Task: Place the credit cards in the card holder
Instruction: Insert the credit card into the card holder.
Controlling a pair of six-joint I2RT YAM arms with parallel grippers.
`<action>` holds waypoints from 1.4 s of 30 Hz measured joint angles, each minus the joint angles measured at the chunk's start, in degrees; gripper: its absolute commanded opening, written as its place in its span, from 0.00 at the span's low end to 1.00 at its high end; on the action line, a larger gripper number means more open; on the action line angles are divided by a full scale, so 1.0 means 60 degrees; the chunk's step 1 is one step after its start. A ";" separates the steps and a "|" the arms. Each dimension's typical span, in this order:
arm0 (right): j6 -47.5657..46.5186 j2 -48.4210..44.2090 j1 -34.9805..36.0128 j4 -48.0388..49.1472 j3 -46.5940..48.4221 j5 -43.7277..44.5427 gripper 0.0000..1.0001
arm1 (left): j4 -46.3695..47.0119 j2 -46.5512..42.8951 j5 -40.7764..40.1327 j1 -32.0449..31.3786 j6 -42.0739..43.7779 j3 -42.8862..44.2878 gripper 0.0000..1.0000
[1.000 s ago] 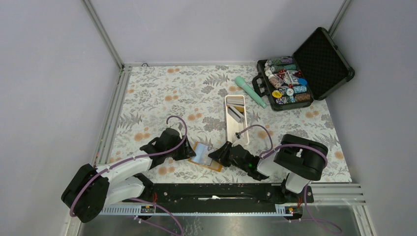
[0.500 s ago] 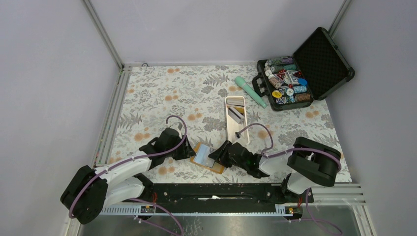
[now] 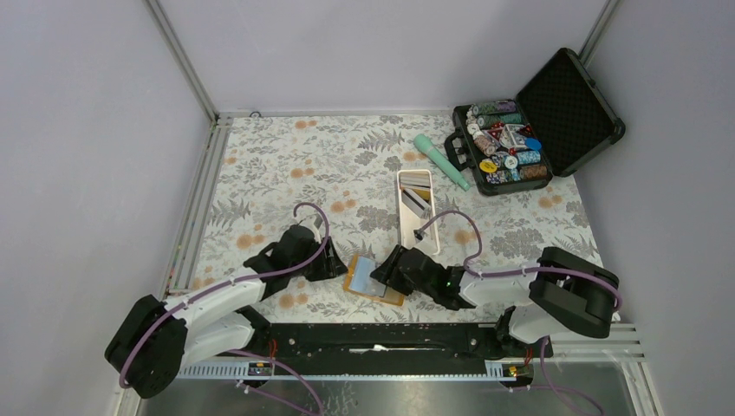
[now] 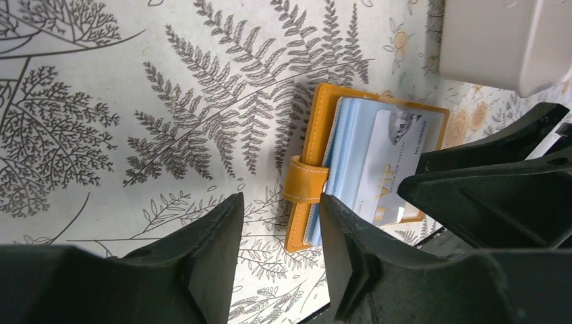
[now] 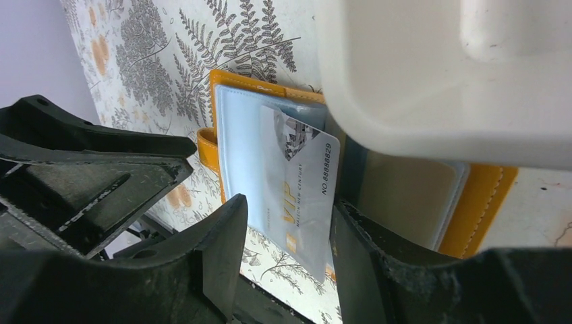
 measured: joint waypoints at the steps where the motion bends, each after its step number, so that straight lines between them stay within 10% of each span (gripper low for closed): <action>1: -0.0084 -0.0040 0.0000 -0.0182 0.0066 0.0022 0.56 | 0.0033 -0.0033 0.0018 0.0000 0.0022 0.0000 0.49; 42: -0.3177 -0.0364 0.0029 -0.4878 0.1993 0.1147 0.71 | 0.1767 0.0455 0.0474 -0.0860 -0.0627 -0.0080 0.64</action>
